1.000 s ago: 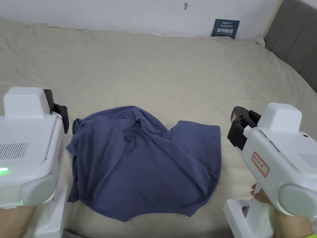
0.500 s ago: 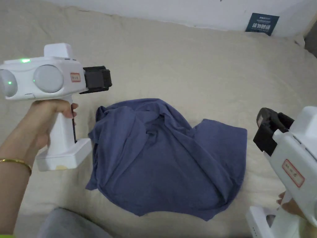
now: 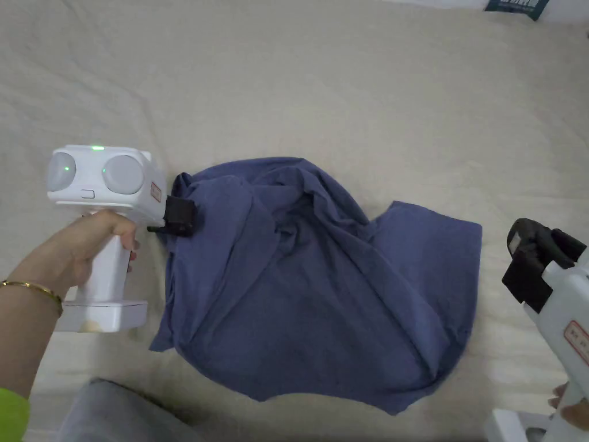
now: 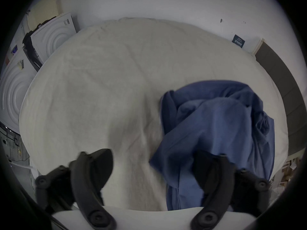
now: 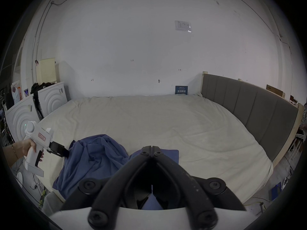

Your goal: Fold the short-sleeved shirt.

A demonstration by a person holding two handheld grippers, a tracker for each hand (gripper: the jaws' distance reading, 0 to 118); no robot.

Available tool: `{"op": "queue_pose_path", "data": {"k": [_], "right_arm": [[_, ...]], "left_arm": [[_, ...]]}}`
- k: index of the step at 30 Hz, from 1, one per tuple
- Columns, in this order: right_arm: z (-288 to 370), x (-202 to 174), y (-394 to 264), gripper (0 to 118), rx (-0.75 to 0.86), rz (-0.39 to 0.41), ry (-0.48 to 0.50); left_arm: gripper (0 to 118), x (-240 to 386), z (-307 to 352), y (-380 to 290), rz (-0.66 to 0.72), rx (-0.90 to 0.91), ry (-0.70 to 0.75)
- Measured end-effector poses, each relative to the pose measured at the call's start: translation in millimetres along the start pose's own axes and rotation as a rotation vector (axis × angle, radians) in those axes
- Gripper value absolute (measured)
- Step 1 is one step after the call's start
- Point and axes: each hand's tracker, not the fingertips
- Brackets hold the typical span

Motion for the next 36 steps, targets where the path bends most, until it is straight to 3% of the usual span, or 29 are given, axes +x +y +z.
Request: {"op": "queue_pose_path", "data": {"k": [2,3,4,11,17,18,19,20,21,22,24,32,36], "right_arm": [[-2,0,1,1,-0.008,0.005,-0.002],[-3,0,1,1,-0.011,0.005,-0.004],[-5,0,0,1,-0.016,0.003,-0.005],[-14,1,-3,1,-0.066,0.004,0.014],[-48,17,21,2,-0.119,0.036,0.01],[-59,22,25,7,-0.122,0.032,0.002],[-72,27,31,22,-0.154,0.024,-0.01],[-87,32,35,48,-0.221,0.019,-0.012],[-103,36,39,81,-0.276,0.02,-0.005],[-118,41,41,100,-0.302,0.011,0.008],[-150,47,43,118,-0.384,0.007,-0.009],[-257,70,13,118,-0.622,-0.142,-0.152],[-289,74,-14,110,-0.685,-0.175,-0.175]], "left_arm": [[45,4,-4,-1,0.001,-0.011,-0.011],[14,6,-5,-3,0.01,-0.013,-0.039],[5,6,-4,-3,0.038,-0.003,-0.078],[5,5,35,-11,-0.005,0.116,-0.059],[5,-12,90,-20,0.067,0.278,-0.143],[5,-14,95,-22,0.076,0.287,-0.155],[5,-15,99,-25,0.08,0.283,-0.156],[5,-17,100,-26,0.085,0.287,-0.162],[5,-19,101,-28,0.086,0.291,-0.167],[5,-20,101,-29,0.088,0.291,-0.165],[5,-20,98,-31,0.092,0.288,-0.16],[5,-21,77,-25,0.111,0.258,-0.122],[5,-21,70,-20,0.116,0.239,-0.104]]}}
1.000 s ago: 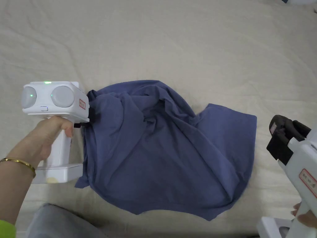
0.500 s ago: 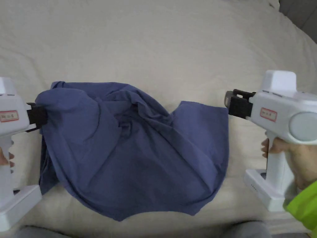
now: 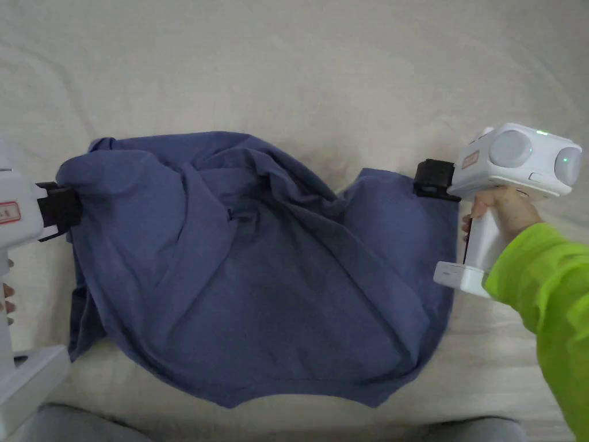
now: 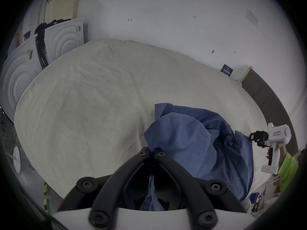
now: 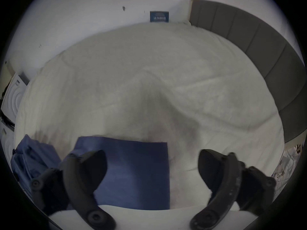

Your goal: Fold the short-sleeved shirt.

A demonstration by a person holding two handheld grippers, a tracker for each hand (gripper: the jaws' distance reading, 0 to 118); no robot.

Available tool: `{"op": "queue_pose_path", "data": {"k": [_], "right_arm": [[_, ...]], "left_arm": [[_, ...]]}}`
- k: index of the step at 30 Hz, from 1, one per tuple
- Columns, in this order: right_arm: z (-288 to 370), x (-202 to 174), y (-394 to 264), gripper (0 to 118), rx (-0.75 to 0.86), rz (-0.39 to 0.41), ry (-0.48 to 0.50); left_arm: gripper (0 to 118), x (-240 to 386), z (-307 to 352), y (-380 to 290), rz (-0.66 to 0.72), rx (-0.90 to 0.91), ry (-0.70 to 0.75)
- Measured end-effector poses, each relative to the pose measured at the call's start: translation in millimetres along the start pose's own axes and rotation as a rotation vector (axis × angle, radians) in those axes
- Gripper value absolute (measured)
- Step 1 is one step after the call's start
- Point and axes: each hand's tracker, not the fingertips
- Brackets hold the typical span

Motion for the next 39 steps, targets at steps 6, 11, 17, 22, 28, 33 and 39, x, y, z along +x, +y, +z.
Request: {"op": "queue_pose_path", "data": {"k": [6,11,17,22,28,33,39], "right_arm": [[19,-11,-11,3,-0.001,0.069,0.015],[95,20,-7,3,0.063,-0.037,0.193],[228,68,4,3,0.28,0.005,0.282],[344,112,2,3,0.49,-0.054,0.288],[454,156,-13,3,0.729,-0.106,0.273],[516,180,-28,3,0.854,-0.128,0.266],[552,198,-35,3,0.876,-0.143,0.228]], "left_arm": [[5,-4,-15,4,0.025,-0.026,0.037],[5,-2,-9,16,0.105,-0.018,0.002],[5,5,53,51,0.096,0.133,-0.093],[5,1,122,84,0.11,0.282,-0.117],[5,-4,223,120,0.078,0.519,-0.143],[5,-10,288,138,0.062,0.688,-0.153],[5,-30,311,153,0.153,0.706,-0.129]]}}
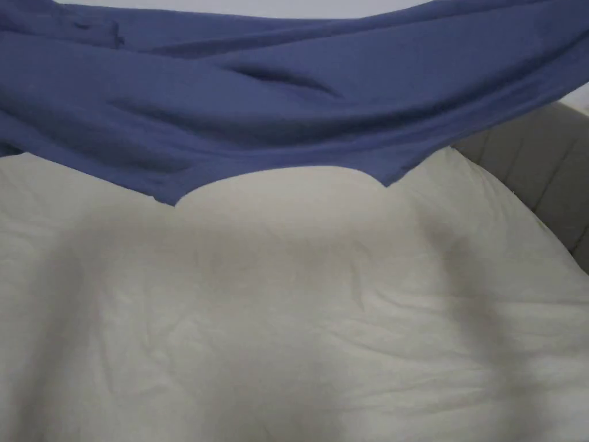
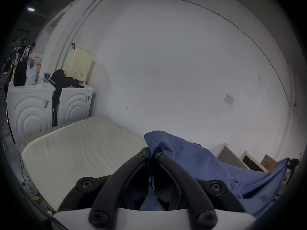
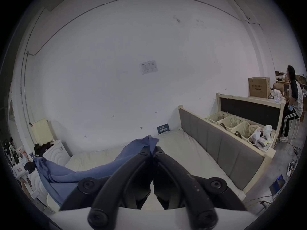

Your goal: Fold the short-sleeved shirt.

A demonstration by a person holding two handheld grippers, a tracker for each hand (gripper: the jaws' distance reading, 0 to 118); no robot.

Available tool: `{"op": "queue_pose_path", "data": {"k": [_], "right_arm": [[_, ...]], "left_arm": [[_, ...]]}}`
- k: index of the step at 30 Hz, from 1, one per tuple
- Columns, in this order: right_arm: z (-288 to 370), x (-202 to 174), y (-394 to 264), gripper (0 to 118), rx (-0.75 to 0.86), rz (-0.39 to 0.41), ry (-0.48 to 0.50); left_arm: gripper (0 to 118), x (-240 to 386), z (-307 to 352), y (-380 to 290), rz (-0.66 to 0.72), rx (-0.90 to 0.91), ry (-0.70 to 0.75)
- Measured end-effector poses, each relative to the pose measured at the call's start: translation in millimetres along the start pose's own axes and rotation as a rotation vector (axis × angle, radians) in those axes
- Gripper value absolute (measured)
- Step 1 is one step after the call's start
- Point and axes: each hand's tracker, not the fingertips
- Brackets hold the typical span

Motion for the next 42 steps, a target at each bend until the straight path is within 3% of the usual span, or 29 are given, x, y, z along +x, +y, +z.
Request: {"op": "queue_pose_path", "data": {"k": [7,14,17,25,32,35,39,42], "right_arm": [[-30,-13,10,3,-0.016,0.02,-0.031],[-131,-49,20,3,-0.09,0.106,-0.134],[-179,-65,21,3,-0.091,0.132,-0.153],[-296,-81,-6,3,-0.116,0.073,-0.185],[-356,-60,-116,3,-0.34,0.109,-0.168],[-360,-41,-183,3,-0.451,0.083,-0.155],[-322,-17,-272,3,-0.569,0.115,-0.14],[-282,8,-322,3,-0.654,0.109,-0.145]], "left_arm": [[5,27,-37,3,-0.101,-0.029,0.042],[5,75,-143,-2,-0.22,-0.101,0.12],[5,85,-193,-9,-0.18,-0.196,0.113],[5,99,-302,-54,-0.223,-0.22,0.162],[5,60,-324,-153,-0.204,-0.408,0.19],[5,36,-307,-211,-0.217,-0.505,0.216],[5,-10,-262,-284,-0.14,-0.618,0.234],[5,-39,-210,-319,-0.193,-0.676,0.261]]}}
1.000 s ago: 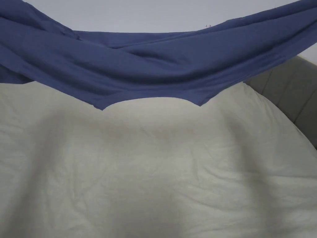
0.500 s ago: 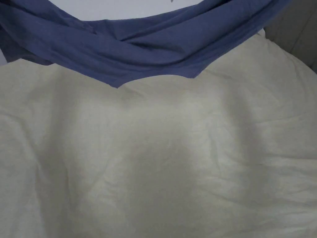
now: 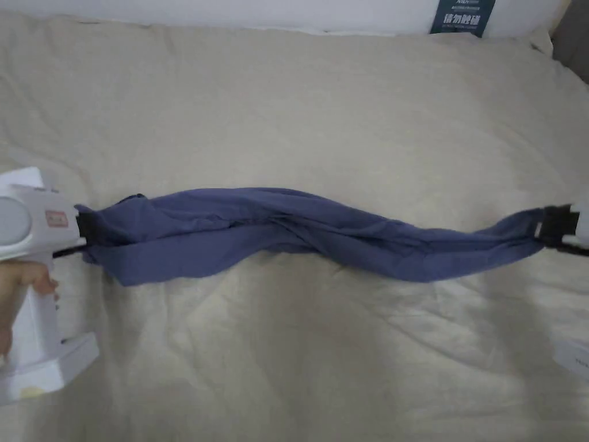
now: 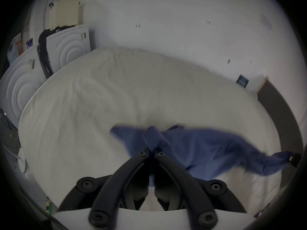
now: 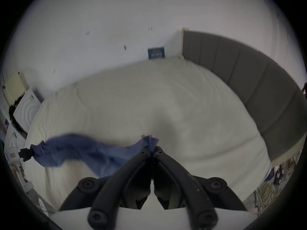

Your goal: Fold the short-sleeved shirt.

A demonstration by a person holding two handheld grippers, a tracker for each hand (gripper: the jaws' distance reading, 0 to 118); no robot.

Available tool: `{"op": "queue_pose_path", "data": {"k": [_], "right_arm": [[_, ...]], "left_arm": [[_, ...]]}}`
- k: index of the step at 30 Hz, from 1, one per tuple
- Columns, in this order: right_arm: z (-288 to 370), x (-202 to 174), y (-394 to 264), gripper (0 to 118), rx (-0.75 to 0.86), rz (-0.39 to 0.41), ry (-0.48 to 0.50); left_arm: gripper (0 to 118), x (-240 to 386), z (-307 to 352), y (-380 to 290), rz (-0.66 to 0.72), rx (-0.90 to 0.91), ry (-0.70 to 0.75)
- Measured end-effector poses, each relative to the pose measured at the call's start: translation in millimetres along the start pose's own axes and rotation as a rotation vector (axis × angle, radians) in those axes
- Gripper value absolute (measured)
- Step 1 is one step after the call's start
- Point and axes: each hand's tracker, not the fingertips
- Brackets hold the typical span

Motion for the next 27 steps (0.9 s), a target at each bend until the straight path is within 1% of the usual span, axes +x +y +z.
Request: {"op": "queue_pose_path", "data": {"k": [2,4,7,9,11,13,17,18,19,20,21,22,23,24,25,26,27], "right_arm": [[0,19,-34,3,-0.029,-0.033,-0.01],[7,37,-67,3,-0.068,-0.086,-0.002],[26,55,-107,3,-0.076,-0.098,-0.048],[37,69,-127,3,-0.083,-0.112,-0.067],[50,83,-143,3,-0.071,-0.173,-0.082],[68,89,-156,3,-0.054,-0.211,-0.096],[79,99,-171,3,-0.047,-0.227,-0.109],[81,98,-174,3,-0.045,-0.231,-0.106],[83,96,-176,4,-0.04,-0.234,-0.097],[84,94,-176,8,-0.04,-0.234,-0.092],[83,94,-175,23,-0.037,-0.231,-0.092],[86,91,-174,46,-0.024,-0.215,-0.095],[88,89,-172,72,-0.018,-0.199,-0.099],[92,87,-169,96,-0.009,-0.185,-0.095],[98,83,-167,105,0.013,-0.168,-0.092],[105,78,-162,109,0.047,-0.143,-0.087],[113,73,-158,111,0.083,-0.118,-0.073]], "left_arm": [[5,-18,13,-34,0.02,-0.012,-0.03],[5,-32,30,-63,0.039,-0.034,-0.027],[5,-47,51,-97,0.047,-0.051,-0.027],[5,-58,63,-113,0.054,-0.06,-0.03],[5,-69,73,-126,0.07,-0.063,-0.027],[5,-80,83,-134,0.079,-0.069,-0.021],[5,-97,98,-145,0.115,-0.076,-0.01],[9,-98,99,-146,0.122,-0.079,-0.012],[20,-97,101,-147,0.126,-0.074,-0.001],[38,-97,103,-146,0.119,-0.061,0.035],[75,-98,105,-145,0.115,-0.046,0.054],[98,-100,108,-144,0.124,-0.027,0.05],[115,-100,111,-143,0.137,-0.003,0.043],[118,-100,119,-138,0.145,0.041,0.02],[118,-98,128,-133,0.142,0.097,-0.007],[118,-94,135,-129,0.12,0.132,-0.003],[118,-87,145,-126,0.091,0.174,-0.004]]}}
